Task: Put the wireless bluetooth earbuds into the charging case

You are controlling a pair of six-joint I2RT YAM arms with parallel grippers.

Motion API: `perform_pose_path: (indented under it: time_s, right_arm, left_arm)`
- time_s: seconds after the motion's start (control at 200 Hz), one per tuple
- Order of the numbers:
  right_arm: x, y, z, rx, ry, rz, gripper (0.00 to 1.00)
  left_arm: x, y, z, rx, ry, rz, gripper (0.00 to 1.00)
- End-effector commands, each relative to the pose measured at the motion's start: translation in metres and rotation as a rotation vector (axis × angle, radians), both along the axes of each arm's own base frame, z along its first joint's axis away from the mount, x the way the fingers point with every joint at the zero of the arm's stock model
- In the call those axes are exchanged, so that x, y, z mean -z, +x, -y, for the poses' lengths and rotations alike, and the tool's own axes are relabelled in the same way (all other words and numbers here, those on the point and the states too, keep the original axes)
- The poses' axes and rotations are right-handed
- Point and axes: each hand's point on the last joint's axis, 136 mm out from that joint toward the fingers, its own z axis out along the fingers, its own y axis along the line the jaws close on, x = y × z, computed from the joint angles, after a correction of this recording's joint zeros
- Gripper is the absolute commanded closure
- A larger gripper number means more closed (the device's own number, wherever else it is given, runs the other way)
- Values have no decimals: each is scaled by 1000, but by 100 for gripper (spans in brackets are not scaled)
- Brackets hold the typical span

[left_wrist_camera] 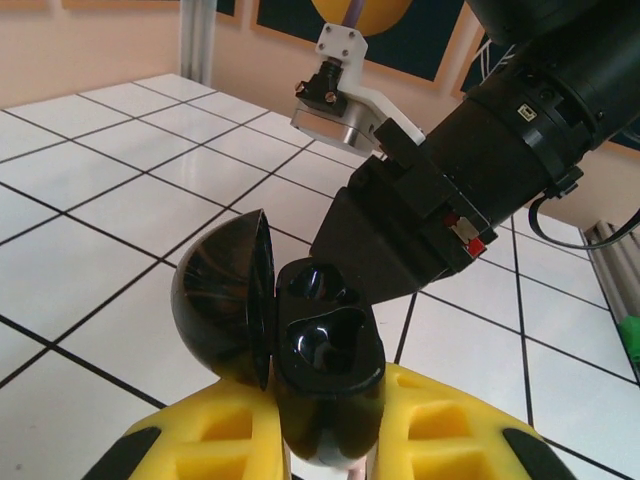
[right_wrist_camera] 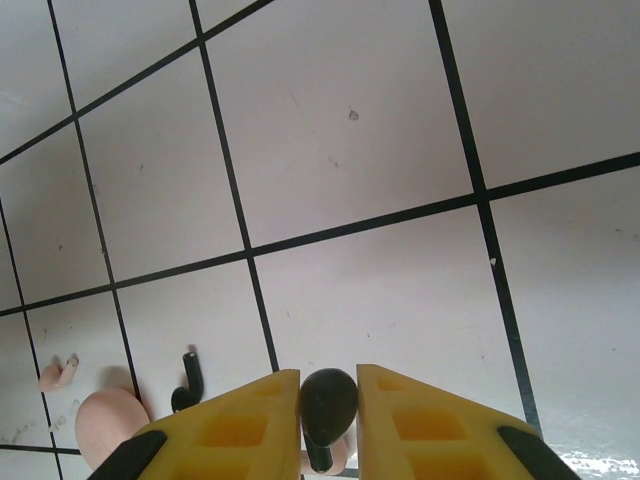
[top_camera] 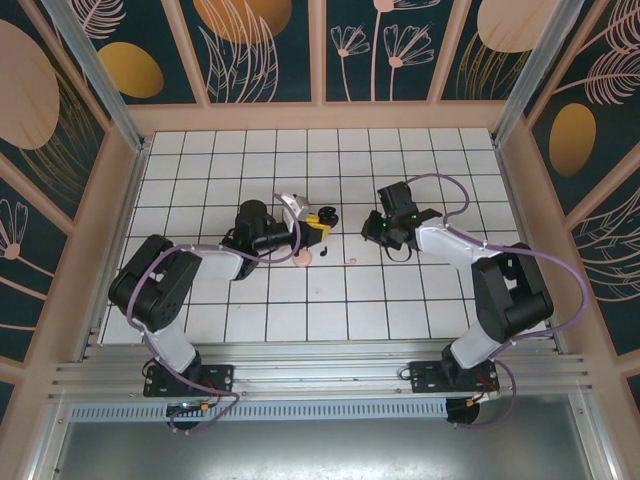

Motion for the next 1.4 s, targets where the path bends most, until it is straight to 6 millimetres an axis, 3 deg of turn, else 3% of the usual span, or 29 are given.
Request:
perform_pose_path:
  time_s: [0.0,0.28,0.435,0.611,1.021,1.241,1.391]
  right_arm:
    - [-7,0,2,46,14,41,80]
    - [-28,-3,1,43,66,150,80]
    - [-27,-11,3,27,94,211,80]
    - [-43,-11,1,-33,108,302,81]
    - [-104,-14,-29,-236,269,549,81]
    - [-146,-16,-41,-329,324,719,81]
    - [-161,-21,-49,-380,370,777,80]
  left_arm:
    - [-11,0,6,47,-51,-8,88]
    - [-20,5,8,42,-34,21,89]
    - [-13,1,1,13,-13,39,89]
    - [-12,-2,-1,-13,-38,67,89]
    - [-13,-9,12,16,-24,143,89]
    - [-8,-6,17,27,-30,128,89]
    - [-12,-7,17,24,-41,123,89]
